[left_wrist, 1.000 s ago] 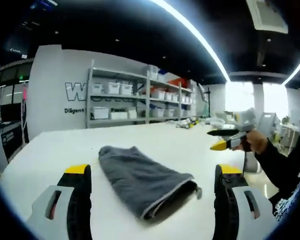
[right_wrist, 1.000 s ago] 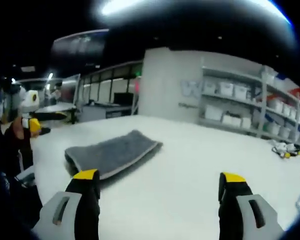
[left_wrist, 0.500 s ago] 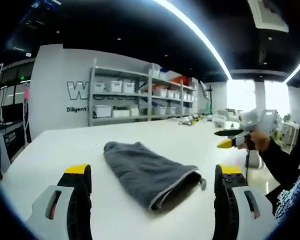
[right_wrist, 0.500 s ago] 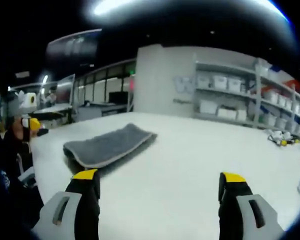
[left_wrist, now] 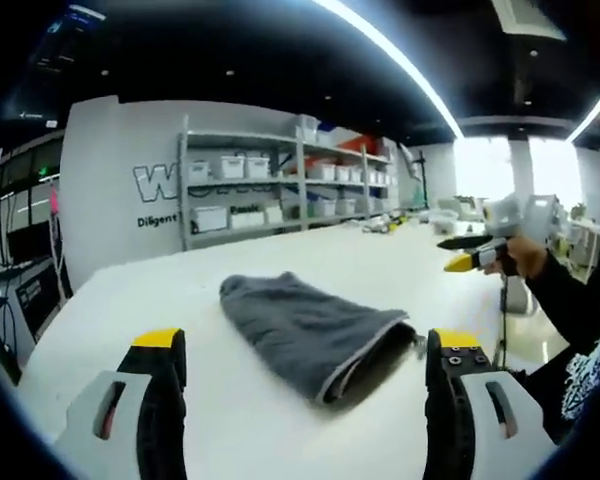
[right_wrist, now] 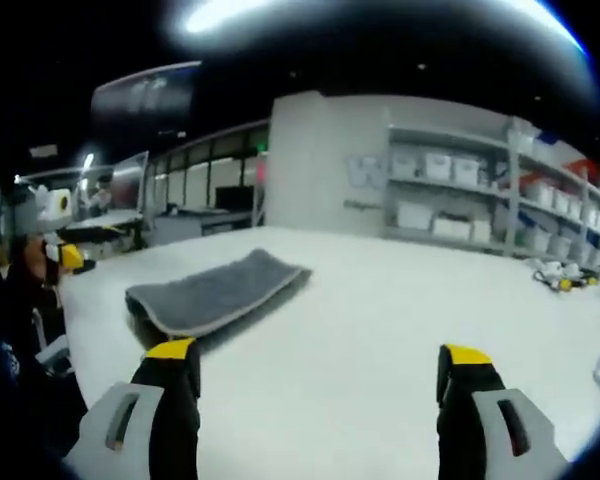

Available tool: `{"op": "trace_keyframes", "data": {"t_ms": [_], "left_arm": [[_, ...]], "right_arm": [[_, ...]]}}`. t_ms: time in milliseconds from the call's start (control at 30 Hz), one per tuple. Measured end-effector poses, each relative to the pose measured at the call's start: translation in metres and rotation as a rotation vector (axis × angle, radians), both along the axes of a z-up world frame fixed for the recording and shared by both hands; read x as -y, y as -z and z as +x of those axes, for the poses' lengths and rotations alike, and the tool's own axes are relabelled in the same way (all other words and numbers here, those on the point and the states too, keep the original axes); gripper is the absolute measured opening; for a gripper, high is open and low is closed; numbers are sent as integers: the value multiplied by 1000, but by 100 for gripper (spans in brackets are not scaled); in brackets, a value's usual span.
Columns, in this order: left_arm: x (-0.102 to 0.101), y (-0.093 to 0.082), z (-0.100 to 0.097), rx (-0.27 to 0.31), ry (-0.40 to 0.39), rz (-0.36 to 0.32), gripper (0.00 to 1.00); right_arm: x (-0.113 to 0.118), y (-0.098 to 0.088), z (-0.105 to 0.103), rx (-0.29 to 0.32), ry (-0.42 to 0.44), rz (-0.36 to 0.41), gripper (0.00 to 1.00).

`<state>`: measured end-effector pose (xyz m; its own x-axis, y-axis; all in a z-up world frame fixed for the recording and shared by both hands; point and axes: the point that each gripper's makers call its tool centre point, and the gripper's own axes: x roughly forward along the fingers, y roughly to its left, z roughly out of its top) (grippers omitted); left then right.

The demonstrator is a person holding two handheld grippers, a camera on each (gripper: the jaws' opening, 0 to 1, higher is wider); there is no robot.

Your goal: Open the folded towel by lifting each exposed corner and separating the folded layers until the towel lies flat within the target outline without major curled edges

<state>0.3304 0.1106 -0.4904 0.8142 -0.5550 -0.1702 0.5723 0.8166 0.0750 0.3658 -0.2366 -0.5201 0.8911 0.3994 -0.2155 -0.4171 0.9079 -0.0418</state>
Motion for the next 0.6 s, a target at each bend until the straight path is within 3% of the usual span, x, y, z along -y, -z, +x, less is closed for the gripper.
{"op": "trace_keyframes", "data": {"t_ms": [200, 333, 500, 600], "left_arm": [[11, 3, 4, 67, -1, 195, 87], [23, 6, 11, 92, 7, 310, 90], [41, 2, 14, 135, 21, 373, 90], [49, 2, 15, 173, 28, 452, 90]], "right_arm": [[-3, -1, -1, 4, -6, 2, 99], [-3, -2, -3, 8, -11, 4, 99], [-3, -1, -5, 8, -13, 3, 99], [-3, -2, -5, 9, -16, 6, 99]]}}
